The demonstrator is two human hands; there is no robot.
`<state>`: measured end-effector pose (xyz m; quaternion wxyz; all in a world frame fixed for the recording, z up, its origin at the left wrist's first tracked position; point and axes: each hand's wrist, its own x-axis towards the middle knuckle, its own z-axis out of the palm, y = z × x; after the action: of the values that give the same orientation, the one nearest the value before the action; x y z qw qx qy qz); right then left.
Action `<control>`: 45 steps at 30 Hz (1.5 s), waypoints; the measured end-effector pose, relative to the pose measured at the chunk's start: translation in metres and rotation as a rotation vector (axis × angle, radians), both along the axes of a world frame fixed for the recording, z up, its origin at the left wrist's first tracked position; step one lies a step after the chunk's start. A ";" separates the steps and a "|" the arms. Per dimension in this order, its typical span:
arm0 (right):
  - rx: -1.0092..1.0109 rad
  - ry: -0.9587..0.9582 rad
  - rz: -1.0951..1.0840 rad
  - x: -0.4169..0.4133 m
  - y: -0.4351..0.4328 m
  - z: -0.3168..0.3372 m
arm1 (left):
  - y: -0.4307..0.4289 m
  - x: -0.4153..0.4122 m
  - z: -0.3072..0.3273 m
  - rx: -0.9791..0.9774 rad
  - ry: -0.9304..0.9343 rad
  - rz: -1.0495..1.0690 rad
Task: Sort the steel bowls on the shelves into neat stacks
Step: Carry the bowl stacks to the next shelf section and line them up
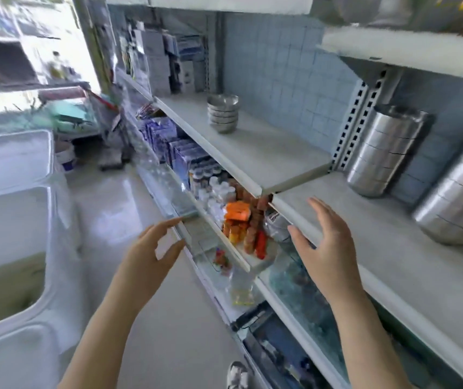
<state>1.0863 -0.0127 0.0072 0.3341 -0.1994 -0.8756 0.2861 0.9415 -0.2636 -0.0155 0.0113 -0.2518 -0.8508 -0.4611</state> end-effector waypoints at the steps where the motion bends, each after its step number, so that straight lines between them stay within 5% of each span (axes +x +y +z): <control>1: -0.011 0.011 0.007 -0.019 0.004 -0.002 | 0.000 -0.014 -0.004 0.014 -0.011 0.021; 18: -0.259 0.020 0.199 -0.346 0.132 0.010 | 0.124 -0.281 -0.011 0.186 -0.182 0.097; 35: -0.519 -0.021 -0.021 -0.556 0.186 0.009 | 0.300 -0.557 -0.016 0.226 -0.325 -0.488; 45: -0.554 0.103 -0.140 -0.568 0.175 0.000 | 0.316 -0.596 -0.031 0.317 -0.431 -0.716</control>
<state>0.5188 0.1619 0.0073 0.3299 -0.3283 -0.7301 0.5004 0.3458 0.0521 -0.0462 -0.2880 -0.4238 -0.6117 -0.6027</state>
